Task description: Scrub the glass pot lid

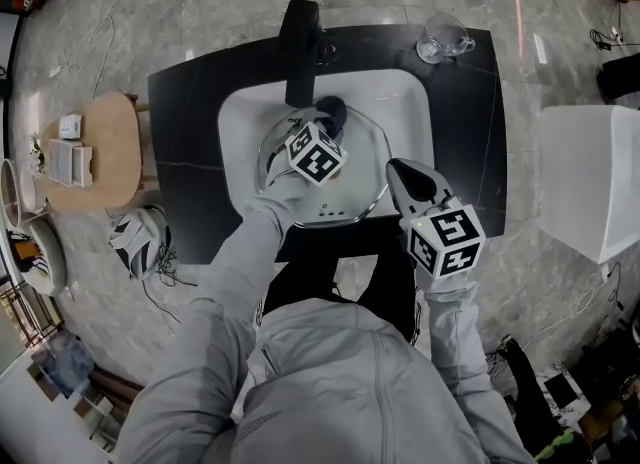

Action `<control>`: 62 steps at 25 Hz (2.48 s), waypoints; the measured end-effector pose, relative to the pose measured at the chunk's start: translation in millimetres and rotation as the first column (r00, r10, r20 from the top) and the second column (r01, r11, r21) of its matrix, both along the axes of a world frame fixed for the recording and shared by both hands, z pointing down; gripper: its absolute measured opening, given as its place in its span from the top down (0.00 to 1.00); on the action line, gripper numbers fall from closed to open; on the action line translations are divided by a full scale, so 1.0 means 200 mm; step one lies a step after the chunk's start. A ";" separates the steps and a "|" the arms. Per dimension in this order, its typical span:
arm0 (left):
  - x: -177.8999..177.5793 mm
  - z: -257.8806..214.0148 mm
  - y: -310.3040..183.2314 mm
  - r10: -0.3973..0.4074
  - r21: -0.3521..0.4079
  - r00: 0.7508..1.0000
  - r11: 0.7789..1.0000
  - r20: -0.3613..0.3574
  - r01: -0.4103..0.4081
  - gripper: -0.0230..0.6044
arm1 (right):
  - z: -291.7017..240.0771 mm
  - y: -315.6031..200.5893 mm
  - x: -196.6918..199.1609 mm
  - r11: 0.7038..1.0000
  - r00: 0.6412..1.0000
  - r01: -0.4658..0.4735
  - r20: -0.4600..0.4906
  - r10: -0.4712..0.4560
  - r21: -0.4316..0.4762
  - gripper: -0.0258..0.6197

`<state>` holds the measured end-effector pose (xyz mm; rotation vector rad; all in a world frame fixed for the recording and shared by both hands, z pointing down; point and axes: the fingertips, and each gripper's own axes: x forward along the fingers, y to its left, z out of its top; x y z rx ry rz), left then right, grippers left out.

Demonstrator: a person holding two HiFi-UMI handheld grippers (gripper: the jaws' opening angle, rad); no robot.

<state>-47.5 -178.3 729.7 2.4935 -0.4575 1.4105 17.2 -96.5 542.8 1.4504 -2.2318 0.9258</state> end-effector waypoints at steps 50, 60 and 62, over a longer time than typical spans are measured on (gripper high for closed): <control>-0.64 -0.08 0.17 -0.016 -0.075 0.957 0.996 0.288 0.039 0.78 | -0.12 -0.15 -0.15 0.986 0.987 0.161 0.031 -0.160 -0.034 0.91; -0.53 -0.09 0.22 -0.188 -0.215 0.967 0.951 0.174 0.224 0.78 | -0.07 -0.17 -0.05 0.971 0.973 0.229 0.024 -0.228 -0.070 0.91; -0.48 -0.09 0.21 -0.202 -0.224 0.967 0.946 0.157 0.234 0.78 | -0.07 -0.17 -0.03 0.970 0.973 0.232 0.027 -0.231 -0.074 0.91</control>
